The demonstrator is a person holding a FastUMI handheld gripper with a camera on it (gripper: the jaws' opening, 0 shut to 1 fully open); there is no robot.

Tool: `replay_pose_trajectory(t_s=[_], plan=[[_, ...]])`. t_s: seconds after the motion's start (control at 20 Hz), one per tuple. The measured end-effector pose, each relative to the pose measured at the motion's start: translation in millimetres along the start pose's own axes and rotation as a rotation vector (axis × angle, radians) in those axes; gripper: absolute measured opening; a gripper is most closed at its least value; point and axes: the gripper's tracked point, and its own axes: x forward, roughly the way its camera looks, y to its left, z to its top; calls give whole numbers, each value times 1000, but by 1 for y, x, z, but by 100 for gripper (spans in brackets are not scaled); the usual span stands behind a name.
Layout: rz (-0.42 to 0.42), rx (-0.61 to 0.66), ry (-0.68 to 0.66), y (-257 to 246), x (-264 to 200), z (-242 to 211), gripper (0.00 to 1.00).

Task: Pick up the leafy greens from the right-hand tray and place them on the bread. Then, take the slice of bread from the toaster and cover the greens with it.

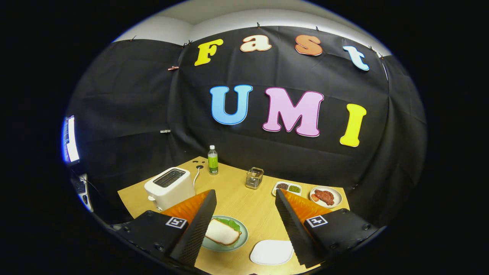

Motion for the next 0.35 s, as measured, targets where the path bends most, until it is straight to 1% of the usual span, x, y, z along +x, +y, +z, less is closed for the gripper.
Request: replay_pose_trajectory(t_s=[0.35], plan=[[-11,5,-8,-4,-3,0,97]])
